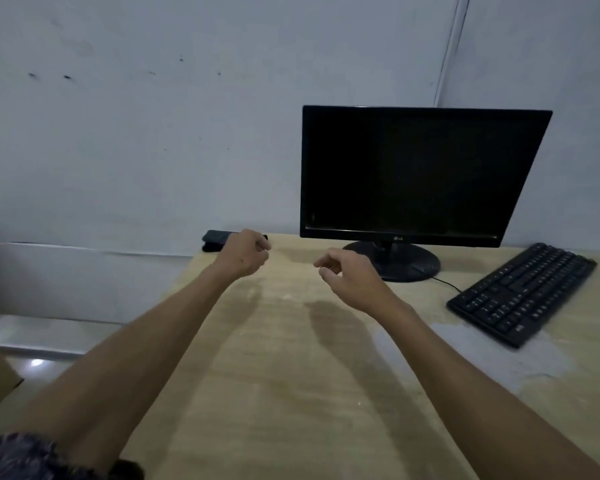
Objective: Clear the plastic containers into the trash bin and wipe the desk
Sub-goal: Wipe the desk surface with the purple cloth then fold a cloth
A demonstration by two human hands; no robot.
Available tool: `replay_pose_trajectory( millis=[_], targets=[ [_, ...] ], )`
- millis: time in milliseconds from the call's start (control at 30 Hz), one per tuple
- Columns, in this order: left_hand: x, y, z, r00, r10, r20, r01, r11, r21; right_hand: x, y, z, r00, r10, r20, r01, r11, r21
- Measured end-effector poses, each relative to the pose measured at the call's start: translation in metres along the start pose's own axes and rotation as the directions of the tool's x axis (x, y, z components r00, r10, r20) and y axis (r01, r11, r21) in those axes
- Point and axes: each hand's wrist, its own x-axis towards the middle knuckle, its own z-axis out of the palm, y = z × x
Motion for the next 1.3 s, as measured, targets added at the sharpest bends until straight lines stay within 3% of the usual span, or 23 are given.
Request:
replay_pose_trajectory(
  millis=[167,333,433,667,833,1067,1200,1300],
  targets=[
    [0.075,-0.032,0.007,0.999,-0.043,0.033,0.035,0.980,0.196,0.040,0.031,0.016,1.000,0.007,0.002,-0.007,1.000,-0.023],
    [0.123,-0.057,0.020,0.987,-0.005,0.159,-0.046,0.949,0.311,0.079,0.042,0.039,0.998,-0.033,0.053,0.034,0.999,-0.017],
    [0.138,-0.076,0.026,0.988,0.002,0.152,-0.059,0.929,0.366,0.093,0.044,0.046,0.996,-0.055,0.074,0.055,0.998,-0.006],
    [0.127,-0.083,0.012,0.981,0.148,-0.126,-0.122,0.973,0.196,0.096,0.047,0.045,0.995,-0.044,0.094,0.043,0.999,0.007],
    [0.096,-0.054,-0.032,0.964,0.175,-0.199,-0.151,0.980,0.133,0.083,0.023,0.034,0.999,-0.004,0.050,0.000,0.997,0.075],
    [0.021,0.031,-0.089,0.949,0.294,-0.117,-0.295,0.956,0.011,0.055,-0.046,0.001,0.998,0.046,0.054,-0.058,0.962,0.267],
    [-0.033,0.084,-0.098,0.946,0.321,-0.040,-0.321,0.917,-0.237,0.034,-0.072,-0.025,0.995,0.084,0.047,-0.096,0.912,0.399],
    [-0.065,0.108,-0.100,0.947,0.319,0.026,-0.279,0.864,-0.419,0.012,-0.075,-0.048,0.995,0.049,0.083,-0.088,0.811,0.579]
  ],
)
